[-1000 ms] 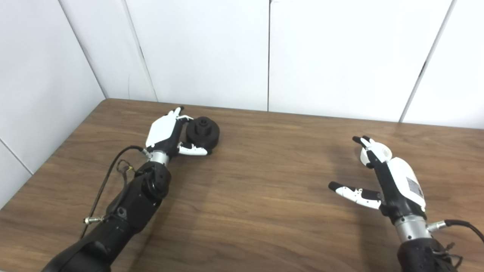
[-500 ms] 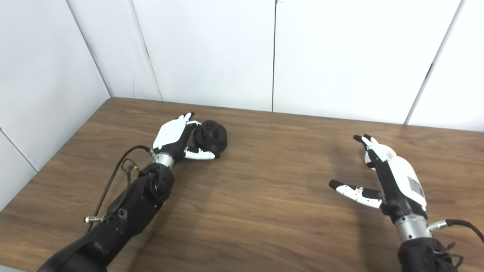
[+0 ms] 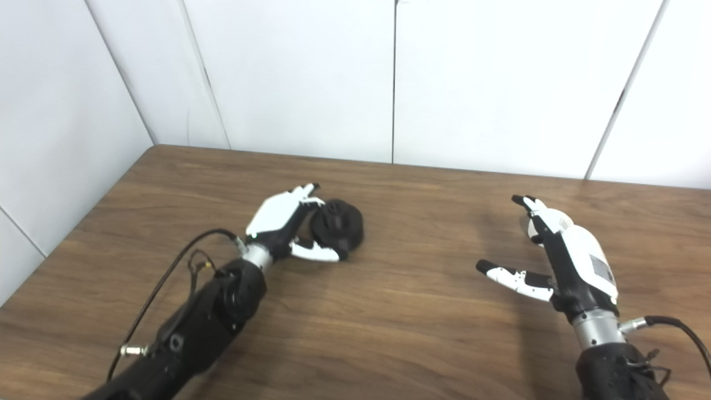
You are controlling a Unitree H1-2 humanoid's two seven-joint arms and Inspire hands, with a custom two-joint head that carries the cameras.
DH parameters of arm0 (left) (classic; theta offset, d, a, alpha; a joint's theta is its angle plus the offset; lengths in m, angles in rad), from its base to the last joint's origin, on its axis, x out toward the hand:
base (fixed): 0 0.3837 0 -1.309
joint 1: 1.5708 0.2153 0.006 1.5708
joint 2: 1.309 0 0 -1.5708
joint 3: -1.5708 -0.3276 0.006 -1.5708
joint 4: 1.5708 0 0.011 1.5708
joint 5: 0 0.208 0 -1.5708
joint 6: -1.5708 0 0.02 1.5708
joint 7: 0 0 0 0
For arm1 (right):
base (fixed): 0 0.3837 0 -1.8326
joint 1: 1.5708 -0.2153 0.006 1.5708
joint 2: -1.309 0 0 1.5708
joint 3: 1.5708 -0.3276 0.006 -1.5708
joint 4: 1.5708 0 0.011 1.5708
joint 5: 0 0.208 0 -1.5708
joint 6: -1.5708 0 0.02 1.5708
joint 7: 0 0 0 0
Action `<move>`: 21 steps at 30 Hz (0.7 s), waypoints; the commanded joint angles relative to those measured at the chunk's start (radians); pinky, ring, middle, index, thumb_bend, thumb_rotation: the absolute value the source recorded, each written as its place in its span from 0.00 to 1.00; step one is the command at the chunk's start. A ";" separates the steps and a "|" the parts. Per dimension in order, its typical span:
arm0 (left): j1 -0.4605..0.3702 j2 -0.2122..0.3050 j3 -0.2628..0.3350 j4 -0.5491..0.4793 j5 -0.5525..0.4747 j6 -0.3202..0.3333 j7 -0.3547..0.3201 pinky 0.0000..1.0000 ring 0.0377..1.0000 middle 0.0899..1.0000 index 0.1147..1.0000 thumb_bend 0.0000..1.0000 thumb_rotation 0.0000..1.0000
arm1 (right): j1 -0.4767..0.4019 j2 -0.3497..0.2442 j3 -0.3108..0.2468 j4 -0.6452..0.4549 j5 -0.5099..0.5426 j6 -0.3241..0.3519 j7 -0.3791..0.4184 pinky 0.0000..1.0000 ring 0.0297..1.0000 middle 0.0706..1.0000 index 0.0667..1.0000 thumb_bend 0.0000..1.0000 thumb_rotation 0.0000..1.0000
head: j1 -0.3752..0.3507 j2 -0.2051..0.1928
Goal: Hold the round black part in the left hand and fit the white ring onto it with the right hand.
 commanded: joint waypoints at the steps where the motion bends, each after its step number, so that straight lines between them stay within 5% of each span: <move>1: 0.024 -0.012 -0.039 -0.017 -0.001 -0.038 -0.066 1.00 1.00 1.00 0.64 1.00 0.42 | -0.033 0.007 -0.012 -0.049 -0.002 -0.006 -0.021 0.73 0.89 0.95 0.91 0.70 0.49 | -0.004 0.001; 21: 0.090 -0.044 -0.114 -0.192 0.059 -0.076 -0.121 1.00 1.00 1.00 0.65 1.00 0.43 | -0.031 0.009 -0.025 -0.060 -0.005 -0.014 -0.026 0.73 0.89 0.96 0.91 0.70 0.51 | -0.051 0.008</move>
